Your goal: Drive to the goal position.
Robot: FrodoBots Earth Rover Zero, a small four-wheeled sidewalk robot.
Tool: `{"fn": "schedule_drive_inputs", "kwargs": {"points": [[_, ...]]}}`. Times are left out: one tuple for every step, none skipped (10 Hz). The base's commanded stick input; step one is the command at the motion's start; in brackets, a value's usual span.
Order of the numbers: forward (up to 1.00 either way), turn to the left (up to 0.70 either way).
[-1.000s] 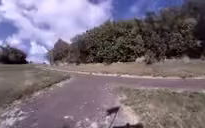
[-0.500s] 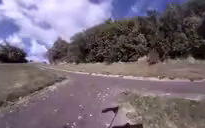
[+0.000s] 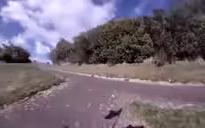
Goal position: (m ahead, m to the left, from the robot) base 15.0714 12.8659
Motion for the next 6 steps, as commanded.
{"fn": "schedule_drive_inputs", "kwargs": {"points": [[1.00,0.02],[1.00,0.00],[1.00,0.00],[1.00,0.00],[1.00,0.00],[1.00,0.00]]}}
